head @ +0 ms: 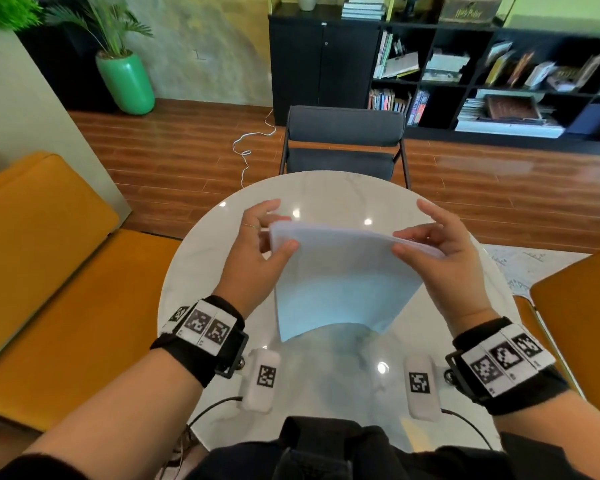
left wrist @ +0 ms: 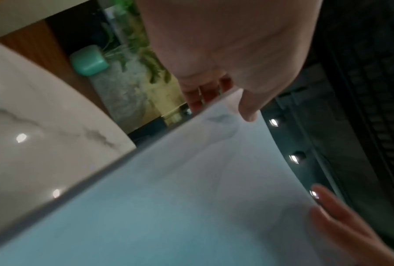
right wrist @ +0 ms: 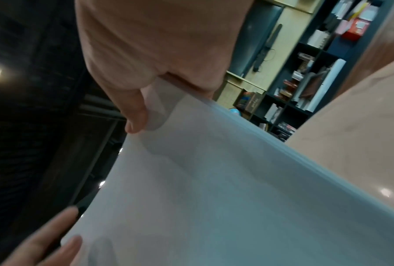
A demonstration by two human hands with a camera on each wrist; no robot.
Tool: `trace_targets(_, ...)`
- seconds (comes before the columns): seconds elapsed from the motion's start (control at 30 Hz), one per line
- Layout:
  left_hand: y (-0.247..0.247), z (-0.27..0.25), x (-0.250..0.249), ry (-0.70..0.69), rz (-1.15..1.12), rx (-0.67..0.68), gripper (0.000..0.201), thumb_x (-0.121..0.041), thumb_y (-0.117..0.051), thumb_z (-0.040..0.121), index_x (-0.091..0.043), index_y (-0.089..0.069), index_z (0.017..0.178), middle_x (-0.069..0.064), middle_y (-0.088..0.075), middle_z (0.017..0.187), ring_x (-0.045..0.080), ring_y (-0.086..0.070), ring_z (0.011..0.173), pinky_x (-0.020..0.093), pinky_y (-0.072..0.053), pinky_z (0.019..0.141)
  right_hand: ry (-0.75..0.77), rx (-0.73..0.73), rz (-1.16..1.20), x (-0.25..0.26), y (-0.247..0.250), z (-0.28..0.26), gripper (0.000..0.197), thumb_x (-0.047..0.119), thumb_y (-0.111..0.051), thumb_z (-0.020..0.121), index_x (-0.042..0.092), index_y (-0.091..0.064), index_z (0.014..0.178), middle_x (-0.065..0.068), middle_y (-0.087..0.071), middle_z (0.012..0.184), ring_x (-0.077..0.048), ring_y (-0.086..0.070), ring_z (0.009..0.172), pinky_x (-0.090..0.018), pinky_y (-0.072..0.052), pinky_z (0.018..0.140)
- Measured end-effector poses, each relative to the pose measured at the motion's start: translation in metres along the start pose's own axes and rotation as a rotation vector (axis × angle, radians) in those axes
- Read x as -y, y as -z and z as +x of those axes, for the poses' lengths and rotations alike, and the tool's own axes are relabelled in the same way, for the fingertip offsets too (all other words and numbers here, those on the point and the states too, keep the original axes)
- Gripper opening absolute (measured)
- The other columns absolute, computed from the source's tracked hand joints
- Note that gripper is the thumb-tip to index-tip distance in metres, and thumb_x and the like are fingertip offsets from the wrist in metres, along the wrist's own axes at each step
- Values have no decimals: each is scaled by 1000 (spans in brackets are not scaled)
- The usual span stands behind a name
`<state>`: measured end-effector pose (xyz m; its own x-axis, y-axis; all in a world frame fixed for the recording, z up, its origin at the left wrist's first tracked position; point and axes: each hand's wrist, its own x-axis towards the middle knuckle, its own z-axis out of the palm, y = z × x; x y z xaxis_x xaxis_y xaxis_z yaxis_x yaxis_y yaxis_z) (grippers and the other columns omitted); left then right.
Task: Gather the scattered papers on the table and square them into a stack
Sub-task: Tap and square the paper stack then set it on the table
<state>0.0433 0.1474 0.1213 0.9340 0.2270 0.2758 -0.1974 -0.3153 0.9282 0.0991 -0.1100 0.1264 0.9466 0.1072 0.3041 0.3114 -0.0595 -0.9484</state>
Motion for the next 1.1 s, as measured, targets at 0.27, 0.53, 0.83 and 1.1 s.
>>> trace_targets(0.27, 9, 6, 3, -345, 652, 137, 47, -27, -54, 94, -31, -44, 140, 0, -53, 127, -1, -43, 108, 13, -39, 83, 400, 90, -544, -6, -3, -4, 33, 12, -72, 82, 15, -69, 116, -4, -67, 99, -11, -59, 91, -24, -49, 86)
trace_targets(0.53, 11, 9, 26, -251, 454, 111, 30, -7, -55, 92, -20, -66, 116, -7, -62, 100, -8, -56, 91, 8, -45, 83, 378, 97, -628, -24, 6, -2, 30, -7, -65, 82, 7, -72, 108, -9, -69, 85, -16, -64, 77, -28, -53, 75)
trace_targets(0.83, -28, -34, 131, 333, 1047, 961, 62, -46, -44, 92, -28, -25, 149, 1, -7, 162, 31, -7, 148, 50, -20, 117, -275, 964, -1231, -130, -22, -59, 72, 68, -38, 83, 37, -29, 148, 5, -13, 162, -19, -10, 149, -53, -14, 116)
trace_targets(1.1, -36, -32, 143, 560, 609, 531, 63, -38, -57, 89, -25, -32, 146, 3, -2, 162, 19, -7, 149, 30, -12, 118, -221, 609, -1210, -148, -36, -36, 42, 48, -50, 91, 27, -59, 126, -2, -50, 138, -26, -45, 124, -38, -35, 100)
